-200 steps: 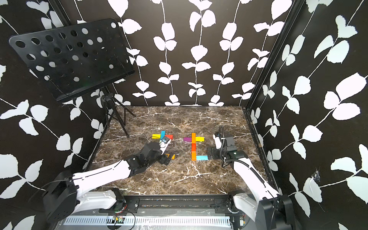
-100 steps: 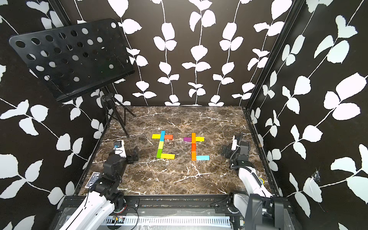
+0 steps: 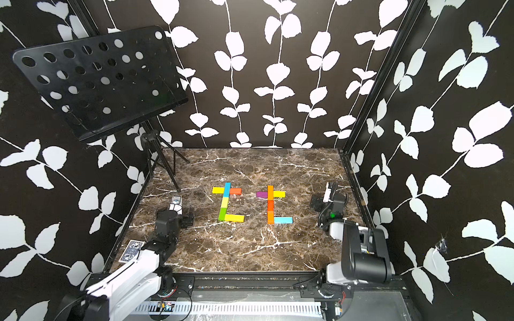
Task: Assemble the letter t with building blocks
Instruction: Reset both arms
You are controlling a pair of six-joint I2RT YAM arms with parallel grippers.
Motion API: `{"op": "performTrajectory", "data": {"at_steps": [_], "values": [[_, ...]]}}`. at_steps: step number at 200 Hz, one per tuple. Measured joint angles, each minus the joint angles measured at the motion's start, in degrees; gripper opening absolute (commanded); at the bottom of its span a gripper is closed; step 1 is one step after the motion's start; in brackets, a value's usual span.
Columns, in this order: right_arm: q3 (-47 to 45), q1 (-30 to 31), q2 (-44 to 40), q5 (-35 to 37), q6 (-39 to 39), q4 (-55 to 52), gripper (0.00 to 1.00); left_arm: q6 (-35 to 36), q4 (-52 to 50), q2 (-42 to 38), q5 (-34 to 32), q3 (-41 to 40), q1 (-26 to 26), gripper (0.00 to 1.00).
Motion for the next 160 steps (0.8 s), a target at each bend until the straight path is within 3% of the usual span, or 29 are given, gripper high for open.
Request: {"op": "performTrajectory", "data": {"at_steps": [46, 89, 116, 160], "values": [[1.66, 7.34, 2.73, 4.92, -4.44, 3.74, 0.99, 2.38, 13.31, 16.28, 6.08, 4.52, 3.61, 0.99], [1.07, 7.76, 3.37, 7.32, -6.01, 5.86, 0.99, 4.44, 24.57, 34.58, 13.11, 11.61, 6.43, 0.99], [0.96, 7.76, 3.37, 7.76, -6.38, 6.47, 0.99, 4.17, 30.21, 38.27, 17.94, 11.87, 10.16, 0.99], [0.96, 7.76, 3.37, 7.96, -6.56, 6.80, 0.99, 3.82, 30.03, 38.38, 20.87, 12.87, 10.60, 0.99]]}}
